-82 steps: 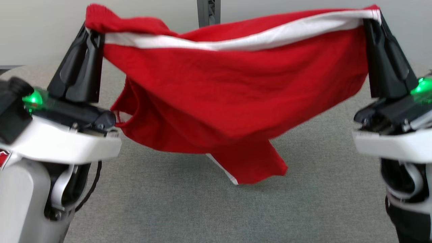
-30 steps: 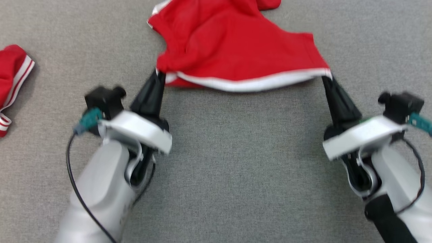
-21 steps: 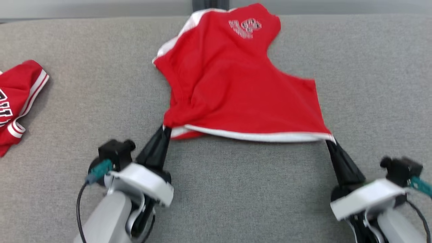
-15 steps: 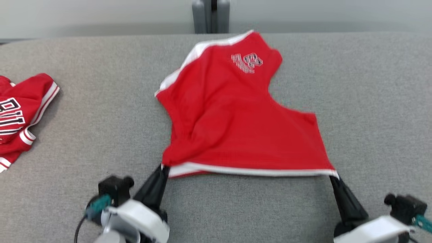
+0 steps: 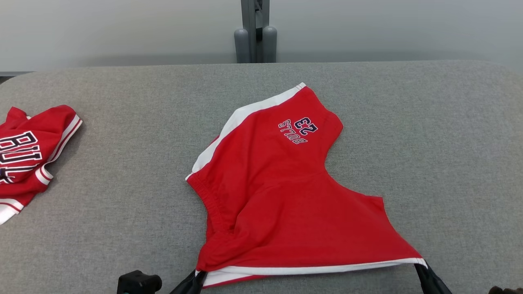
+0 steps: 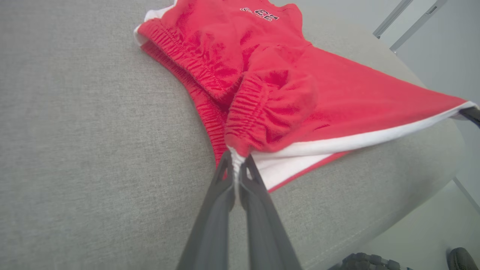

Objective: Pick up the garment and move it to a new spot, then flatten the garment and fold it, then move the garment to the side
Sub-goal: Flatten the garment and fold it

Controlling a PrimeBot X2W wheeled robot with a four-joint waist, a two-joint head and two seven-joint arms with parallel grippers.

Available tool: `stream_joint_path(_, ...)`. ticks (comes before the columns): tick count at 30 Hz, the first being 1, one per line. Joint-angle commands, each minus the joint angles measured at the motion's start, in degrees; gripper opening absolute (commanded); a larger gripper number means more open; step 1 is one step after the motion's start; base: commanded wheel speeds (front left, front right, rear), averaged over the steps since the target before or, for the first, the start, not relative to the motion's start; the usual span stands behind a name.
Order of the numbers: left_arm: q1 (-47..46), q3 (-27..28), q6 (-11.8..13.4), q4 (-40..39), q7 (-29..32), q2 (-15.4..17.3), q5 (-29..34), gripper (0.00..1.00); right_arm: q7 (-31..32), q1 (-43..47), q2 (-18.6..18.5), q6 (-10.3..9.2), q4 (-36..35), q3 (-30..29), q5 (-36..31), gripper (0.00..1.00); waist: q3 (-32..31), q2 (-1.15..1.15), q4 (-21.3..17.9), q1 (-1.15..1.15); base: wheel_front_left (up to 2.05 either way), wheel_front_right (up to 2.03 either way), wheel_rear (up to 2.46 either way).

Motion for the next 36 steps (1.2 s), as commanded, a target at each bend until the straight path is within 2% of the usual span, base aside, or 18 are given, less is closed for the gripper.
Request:
stream_joint_path(1, 0.3, 0.4, 0.6, -1.4, 0.9, 0.9, -0.1, 0.0, 0.7, -0.5, 0.2, 0.02, -1.8, -1.3, -0.7, 0.0, 0.1, 0.0, 0.0, 0.0, 0.0, 0.0, 0.0)
stream_joint_path(4, 0.2, 0.8, 1.2, -3.1, 1.4, 0.4, -1.0, 0.0, 1.1, -3.2, 0.6, 0.02, -3.9, -2.6, -1.8, 0.0, 0.5, 0.0, 0.1, 0.0, 0.0, 0.0, 0.0)
stream_joint_path(9, -2.8, 1.4, 0.6, -4.1, 1.9, 0.3, -1.8, 0.0, 1.2, -9.7, 0.4, 0.02, -5.0, -4.3, -4.1, 0.0, 1.9, 0.0, 1.3, 0.0, 0.0, 0.0, 0.0)
stream_joint_path(16, -12.0, 2.0, -0.8, -3.3, 2.7, -0.9, -1.3, 0.0, 2.4, -25.9, -3.6, 0.01, 0.1, -4.0, -5.5, 0.0, 6.6, 0.0, 5.2, 0.0, 0.0, 0.0, 0.0)
stream_joint_path(22, -22.1, 1.8, -2.0, 1.4, 0.4, -6.2, -1.8, 0.0, 3.3, -40.7, -8.8, 0.01, 8.2, -1.5, -5.3, 0.0, 12.2, 0.0, 9.5, 0.0, 0.0, 0.0, 0.0)
stream_joint_path(24, -24.6, 0.9, -3.4, 3.8, 0.2, -8.0, -2.5, 0.0, 3.3, -45.4, -10.7, 0.02, 11.6, -0.2, -5.2, 0.0, 13.8, 0.0, 10.6, 0.0, 0.0, 0.0, 0.0)
stream_joint_path(27, -28.8, 0.8, -4.2, 7.7, -0.7, -10.3, -2.9, 0.0, 3.2, -52.1, -12.5, 0.03, 17.0, 1.7, -4.5, 0.0, 15.8, 0.0, 12.4, 0.0, 0.0, 0.0, 0.0)
stream_joint_path(28, -31.5, 0.7, -4.4, 10.2, -1.6, -11.8, -2.7, 0.0, 3.2, -56.0, -13.5, 0.02, 20.9, 2.6, -3.6, 0.0, 17.0, 0.0, 13.6, 0.0, 0.0, 0.0, 0.0)
stream_joint_path(36, -41.0, -0.6, -6.2, 20.9, -3.5, -16.7, -5.4, 0.0, 2.7, -67.2, -17.0, 0.02, 35.1, 7.7, -2.5, 0.0, 20.5, 0.0, 17.9, 0.0, 0.0, 0.0, 0.0)
